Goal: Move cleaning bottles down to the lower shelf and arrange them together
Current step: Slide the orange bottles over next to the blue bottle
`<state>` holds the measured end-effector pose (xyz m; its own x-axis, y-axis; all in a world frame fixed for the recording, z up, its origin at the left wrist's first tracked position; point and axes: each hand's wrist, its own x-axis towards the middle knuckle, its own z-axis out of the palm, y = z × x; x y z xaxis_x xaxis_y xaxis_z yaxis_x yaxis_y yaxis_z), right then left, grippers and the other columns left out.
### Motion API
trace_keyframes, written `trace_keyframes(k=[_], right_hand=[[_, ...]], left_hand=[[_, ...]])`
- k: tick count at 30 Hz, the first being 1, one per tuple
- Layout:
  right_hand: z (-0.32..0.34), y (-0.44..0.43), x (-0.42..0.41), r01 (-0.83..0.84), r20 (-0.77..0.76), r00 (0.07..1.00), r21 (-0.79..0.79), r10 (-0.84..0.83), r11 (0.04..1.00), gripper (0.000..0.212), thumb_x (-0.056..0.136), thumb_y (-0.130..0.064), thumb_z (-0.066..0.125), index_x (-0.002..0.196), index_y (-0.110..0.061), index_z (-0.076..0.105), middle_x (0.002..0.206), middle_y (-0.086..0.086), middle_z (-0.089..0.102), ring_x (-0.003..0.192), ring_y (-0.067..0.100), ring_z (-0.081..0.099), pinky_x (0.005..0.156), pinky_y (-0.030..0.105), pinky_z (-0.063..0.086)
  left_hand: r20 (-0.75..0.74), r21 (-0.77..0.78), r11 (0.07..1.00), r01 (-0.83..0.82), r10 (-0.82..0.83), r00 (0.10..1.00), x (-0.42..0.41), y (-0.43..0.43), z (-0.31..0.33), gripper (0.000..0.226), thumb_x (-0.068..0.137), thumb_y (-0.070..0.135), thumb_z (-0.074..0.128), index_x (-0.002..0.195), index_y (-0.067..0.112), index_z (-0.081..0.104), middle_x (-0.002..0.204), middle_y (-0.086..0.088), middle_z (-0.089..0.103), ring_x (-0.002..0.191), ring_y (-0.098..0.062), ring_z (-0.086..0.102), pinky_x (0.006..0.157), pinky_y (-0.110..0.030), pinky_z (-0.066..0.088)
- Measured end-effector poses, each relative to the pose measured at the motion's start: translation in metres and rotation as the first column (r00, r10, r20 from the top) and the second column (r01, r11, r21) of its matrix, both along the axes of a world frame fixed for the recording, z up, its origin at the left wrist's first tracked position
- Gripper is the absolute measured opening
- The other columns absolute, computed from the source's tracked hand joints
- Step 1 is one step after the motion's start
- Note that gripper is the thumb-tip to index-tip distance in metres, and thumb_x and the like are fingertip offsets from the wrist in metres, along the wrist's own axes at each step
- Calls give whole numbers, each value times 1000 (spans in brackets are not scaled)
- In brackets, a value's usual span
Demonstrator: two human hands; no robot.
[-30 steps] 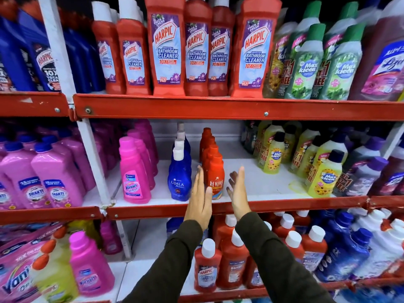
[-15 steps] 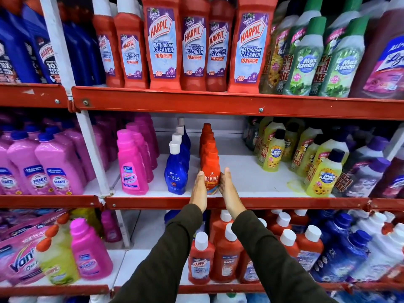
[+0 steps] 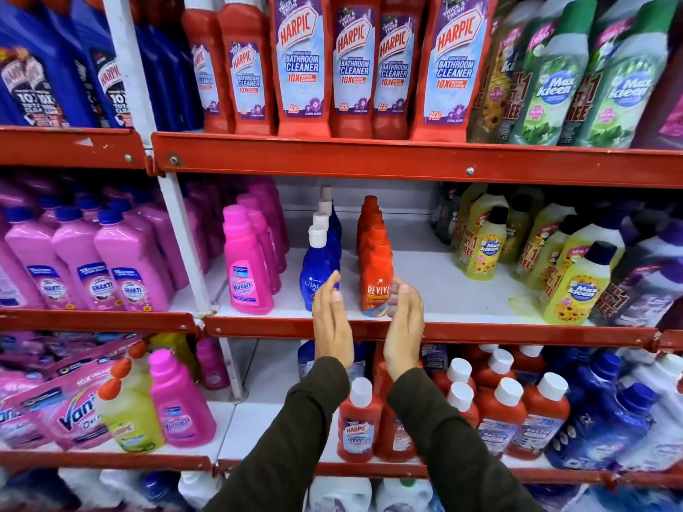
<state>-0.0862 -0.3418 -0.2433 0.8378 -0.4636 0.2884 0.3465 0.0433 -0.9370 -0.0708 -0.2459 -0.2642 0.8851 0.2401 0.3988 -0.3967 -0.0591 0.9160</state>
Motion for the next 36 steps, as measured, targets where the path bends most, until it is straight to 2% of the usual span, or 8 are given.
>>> trace_keyframes(k=[5, 10, 16, 22, 26, 32, 35, 36], right_hand=[[-1, 42, -2, -221, -48, 975, -49, 219, 974, 55, 99, -52, 33, 143, -25, 52, 149, -6, 52, 137, 4, 46, 114, 24, 35], [10, 71, 11, -365, -214, 901, 93, 376, 927, 61, 103, -54, 22, 154, -22, 32, 152, -8, 41, 136, 6, 40, 108, 22, 29], [13, 79, 17, -359, -250, 896, 81, 367, 930, 50, 101, -58, 22, 134, -31, 49, 122, -16, 60, 109, -5, 55, 93, 16, 39], [23, 80, 16, -385, -275, 878, 79, 391, 920, 34, 103, -53, 26, 108, -39, 56, 107, -20, 65, 102, -2, 61, 88, 21, 47], [22, 76, 19, -384, -282, 877, 74, 389, 920, 36, 103, -52, 29, 124, -32, 51, 109, -15, 64, 100, -1, 61, 80, 19, 48], [25, 91, 21, -395, -284, 873, 61, 396, 916, 33, 104, -51, 29, 122, -34, 50, 108, -16, 62, 101, -1, 60, 84, 20, 47], [21, 110, 16, -335, -275, 901, 54, 337, 941, 48, 103, -51, 32, 138, -24, 49, 130, -6, 60, 121, 11, 58, 97, 26, 46], [19, 111, 14, -280, -252, 926, 45, 282, 959, 51, 103, -51, 32, 143, -23, 46, 138, -7, 55, 126, 11, 53, 97, 24, 42]], left_hand=[[-3, -76, 986, -149, 150, 989, 10, 34, 10, 60, 105, 48, 25, 153, 17, 44, 152, 3, 41, 144, -11, 37, 117, -21, 28], [-295, -282, 958, 44, -130, 947, 31, 64, 31, 60, 112, 46, 18, 164, 15, 23, 171, -5, 24, 157, -19, 23, 130, -38, 18], [-338, -306, 928, 214, -316, 886, 42, 76, 31, 63, 112, 48, 14, 159, 10, 33, 154, -7, 48, 132, -10, 44, 111, -26, 32], [-340, -316, 919, 237, -343, 876, 41, 77, 6, 92, 85, 84, 35, 151, 21, 50, 144, -6, 64, 133, -21, 59, 121, -50, 40], [-364, -309, 919, 244, -352, 862, 50, 77, -7, 115, 61, 102, 42, 148, 28, 53, 141, -3, 67, 132, -22, 60, 119, -52, 41], [-390, -303, 918, 255, -364, 846, 41, 99, 6, 107, 70, 94, 34, 152, 27, 48, 146, -4, 62, 135, -22, 56, 121, -52, 38], [-409, -249, 933, 261, -346, 844, 30, 118, 13, 114, 70, 102, 35, 159, 31, 37, 161, 1, 47, 146, -20, 45, 126, -48, 31], [-376, -174, 947, 271, -318, 870, 22, 119, 20, 100, 82, 94, 35, 161, 32, 32, 166, 4, 38, 152, -17, 37, 128, -42, 25]])
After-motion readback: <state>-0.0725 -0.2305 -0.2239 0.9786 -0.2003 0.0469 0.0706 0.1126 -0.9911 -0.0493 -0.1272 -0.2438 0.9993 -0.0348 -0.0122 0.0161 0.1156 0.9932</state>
